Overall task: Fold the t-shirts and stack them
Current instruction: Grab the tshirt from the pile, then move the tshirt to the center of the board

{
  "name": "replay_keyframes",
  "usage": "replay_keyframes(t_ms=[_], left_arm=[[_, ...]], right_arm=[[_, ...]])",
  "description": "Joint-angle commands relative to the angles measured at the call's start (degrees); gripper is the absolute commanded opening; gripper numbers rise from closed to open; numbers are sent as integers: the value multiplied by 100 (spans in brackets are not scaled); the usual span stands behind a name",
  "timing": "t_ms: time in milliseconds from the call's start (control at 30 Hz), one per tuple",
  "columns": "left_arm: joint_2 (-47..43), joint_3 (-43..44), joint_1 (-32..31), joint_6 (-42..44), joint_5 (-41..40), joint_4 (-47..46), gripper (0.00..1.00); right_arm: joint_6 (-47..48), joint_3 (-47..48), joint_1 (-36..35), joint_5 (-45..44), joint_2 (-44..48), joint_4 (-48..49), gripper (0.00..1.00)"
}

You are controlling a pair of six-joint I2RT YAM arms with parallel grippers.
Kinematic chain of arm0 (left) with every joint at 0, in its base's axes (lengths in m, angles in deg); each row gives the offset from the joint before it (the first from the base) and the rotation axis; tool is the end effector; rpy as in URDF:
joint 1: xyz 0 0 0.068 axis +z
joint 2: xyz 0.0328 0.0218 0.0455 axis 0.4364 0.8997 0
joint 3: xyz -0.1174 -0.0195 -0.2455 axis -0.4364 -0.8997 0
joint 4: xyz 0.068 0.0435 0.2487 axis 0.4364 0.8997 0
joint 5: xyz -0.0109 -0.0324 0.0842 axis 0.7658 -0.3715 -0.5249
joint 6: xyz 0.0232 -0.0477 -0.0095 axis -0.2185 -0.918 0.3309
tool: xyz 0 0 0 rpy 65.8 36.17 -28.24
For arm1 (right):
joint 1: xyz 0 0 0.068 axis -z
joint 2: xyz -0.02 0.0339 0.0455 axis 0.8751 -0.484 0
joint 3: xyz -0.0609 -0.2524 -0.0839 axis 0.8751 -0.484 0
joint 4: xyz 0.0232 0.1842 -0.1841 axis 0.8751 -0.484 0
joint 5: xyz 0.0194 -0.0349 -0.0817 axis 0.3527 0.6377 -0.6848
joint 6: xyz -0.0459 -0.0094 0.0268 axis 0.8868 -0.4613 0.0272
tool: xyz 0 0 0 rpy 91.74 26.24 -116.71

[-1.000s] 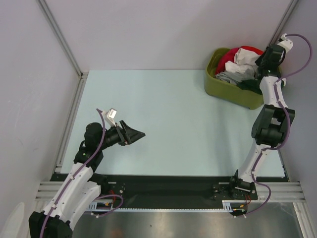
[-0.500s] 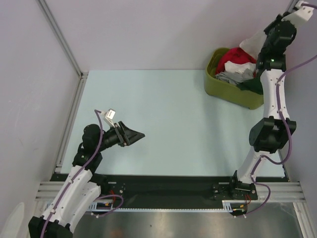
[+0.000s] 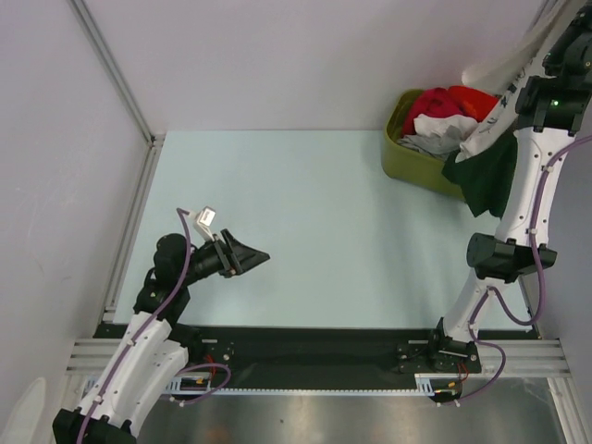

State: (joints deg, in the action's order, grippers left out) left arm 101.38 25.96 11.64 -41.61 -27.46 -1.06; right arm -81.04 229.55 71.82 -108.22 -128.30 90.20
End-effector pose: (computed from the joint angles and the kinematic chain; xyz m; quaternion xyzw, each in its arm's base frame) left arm 0.1371 -0.0582 0.2510 -0.0129 0.7785 -0.5200 0.3512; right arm 0.3050 -0.0706 0.6583 0.2189 0.2314 -0.0419 0.9470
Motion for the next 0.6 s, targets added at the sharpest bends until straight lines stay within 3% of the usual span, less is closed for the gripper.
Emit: replay_keyframes(t_ms=[0,233,367,467,567], left_arm=[[97,310,-35,-6,-160,36,74],[431,521,-26,82,-538,-131,75],[441,732,-26,47,-626,-193,75],[274,864,-35,56,-644,-79,75],[54,1074,-26,29,-652,97,75]], right_arm=[[-609,236,57,208,-289,1074,0],[-1779,439,-74,260,-422,1717,0],[-1315,431,-645,532,-54,2034,0],[-1167,-330,-1058,752,560,2113,0],[-964,-388,-1866,972,790,1842,0]])
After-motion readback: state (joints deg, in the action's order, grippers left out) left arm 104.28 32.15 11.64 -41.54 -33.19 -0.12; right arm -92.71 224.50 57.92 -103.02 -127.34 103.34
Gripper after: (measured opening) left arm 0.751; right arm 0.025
